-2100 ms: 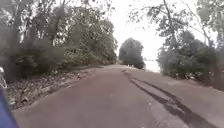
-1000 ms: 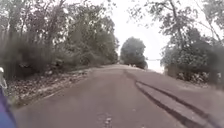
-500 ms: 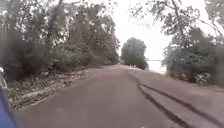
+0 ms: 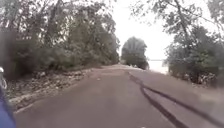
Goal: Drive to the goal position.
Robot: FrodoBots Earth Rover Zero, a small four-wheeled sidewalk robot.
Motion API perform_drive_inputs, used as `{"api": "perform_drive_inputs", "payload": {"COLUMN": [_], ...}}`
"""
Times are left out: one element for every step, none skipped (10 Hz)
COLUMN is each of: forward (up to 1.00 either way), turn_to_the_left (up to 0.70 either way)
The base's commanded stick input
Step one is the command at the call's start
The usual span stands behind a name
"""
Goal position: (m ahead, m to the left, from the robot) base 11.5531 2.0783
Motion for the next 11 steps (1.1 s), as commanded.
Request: {"api": "perform_drive_inputs", "payload": {"forward": [0.7, 0.7, 0.7, 0.7, 0.7, 0.7, 0.7, 0.7, 0.7, 0.7, 0.7], "turn_to_the_left": [-0.01, -0.01, -0.01, -0.01, -0.01, -0.01, -0.01, -0.01, -0.01, -0.01, -0.01]}}
